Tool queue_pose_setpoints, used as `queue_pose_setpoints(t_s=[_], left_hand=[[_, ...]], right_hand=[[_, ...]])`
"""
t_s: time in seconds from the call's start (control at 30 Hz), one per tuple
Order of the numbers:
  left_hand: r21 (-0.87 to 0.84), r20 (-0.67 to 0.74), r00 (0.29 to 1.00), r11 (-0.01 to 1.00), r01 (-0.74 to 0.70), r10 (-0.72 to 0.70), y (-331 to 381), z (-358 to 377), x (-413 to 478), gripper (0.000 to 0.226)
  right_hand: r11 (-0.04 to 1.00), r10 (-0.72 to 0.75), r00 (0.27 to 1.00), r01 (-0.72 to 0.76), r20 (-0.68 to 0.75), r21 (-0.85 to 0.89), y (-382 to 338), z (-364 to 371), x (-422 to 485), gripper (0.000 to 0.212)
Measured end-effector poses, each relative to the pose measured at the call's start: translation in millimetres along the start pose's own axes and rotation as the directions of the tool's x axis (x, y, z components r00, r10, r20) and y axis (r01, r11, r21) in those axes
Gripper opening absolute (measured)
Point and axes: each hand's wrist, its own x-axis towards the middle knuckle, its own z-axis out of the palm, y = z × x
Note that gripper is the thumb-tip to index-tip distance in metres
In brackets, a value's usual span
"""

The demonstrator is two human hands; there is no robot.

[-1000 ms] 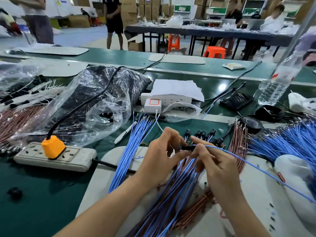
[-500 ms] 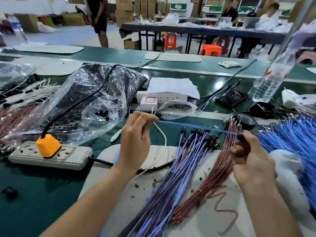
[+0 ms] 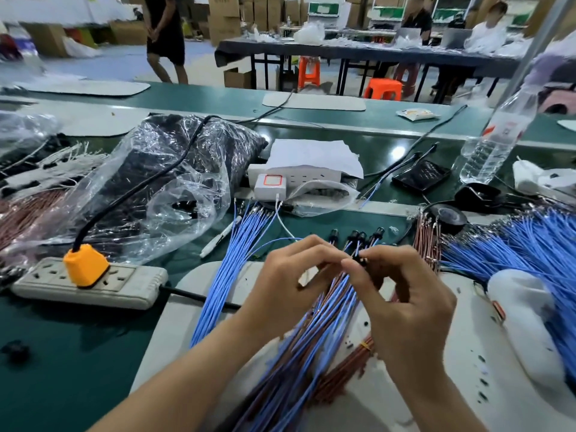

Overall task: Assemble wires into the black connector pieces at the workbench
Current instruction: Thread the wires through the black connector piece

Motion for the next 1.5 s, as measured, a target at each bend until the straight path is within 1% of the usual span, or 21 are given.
queue_pose_setpoints(t_s=[0.1, 0.17, 0.27, 0.43, 0.53, 0.67, 0.8, 1.0, 1.13, 1.27, 1.4, 1.5], left_hand=[[-0.096, 0.011, 0.998, 0.993, 0.067, -0.066, -1, 1, -2, 0.015], [-0.16, 0.025, 0.989, 0.976, 0.15, -0.148, -1, 4, -4, 0.014], [-0.215, -0.018, 0.978, 0.956, 0.201, -0.209, -2, 5, -6, 0.012], [-0.219, -0.048, 0.98, 0.959, 0.179, -0.194, -2, 4, -4, 0.014], [-0.245, -0.088, 0.976, 0.954, 0.171, -0.198, -4, 6, -6, 0.02], [-0.242, -0.086, 0.975, 0.953, 0.181, -0.207, -7, 7, -8, 0.012], [-0.23, -0.087, 0.972, 0.954, 0.193, -0.218, -7, 8, -8, 0.01], [-0.232, -0.051, 0.968, 0.946, 0.228, -0.246, -7, 8, -7, 0.012], [-0.251, -0.041, 0.963, 0.936, 0.247, -0.265, -6, 8, -7, 0.021], [-0.238, -0.027, 0.964, 0.939, 0.249, -0.263, -8, 9, -8, 0.013], [-0.269, -0.003, 0.958, 0.923, 0.275, -0.287, -6, 9, -7, 0.014], [-0.305, 0.057, 0.949, 0.9, 0.312, -0.31, -7, 8, -6, 0.014]], right_hand=[[1.0, -0.005, 1.0, 0.005, 0.007, 0.006, 0, 0, -1, 0.014], [1.0, -0.028, 1.0, 0.028, 0.014, 0.014, -1, 2, -3, 0.014], [0.999, -0.006, 1.0, 0.005, 0.024, 0.042, -1, 3, -4, 0.016], [1.0, -0.022, 0.997, 0.02, 0.074, 0.024, 0, 4, -3, 0.018], [0.998, -0.062, 0.996, 0.063, 0.069, -0.004, 1, 3, -4, 0.016], [0.998, -0.059, 0.997, 0.059, 0.048, 0.006, 0, 5, -5, 0.017], [0.998, -0.055, 0.997, 0.053, 0.057, 0.029, 1, 5, -3, 0.015], [0.997, -0.068, 0.995, 0.066, 0.078, 0.028, 2, 5, -2, 0.014], [0.998, -0.058, 0.992, 0.053, 0.116, 0.042, 4, 4, -1, 0.015], [0.999, -0.02, 0.991, 0.014, 0.133, 0.047, 6, 4, -1, 0.013], [0.995, 0.0, 0.996, -0.009, 0.089, 0.103, 3, 4, -2, 0.019], [0.997, -0.033, 0.996, 0.026, 0.089, 0.075, 1, 2, -2, 0.018]])
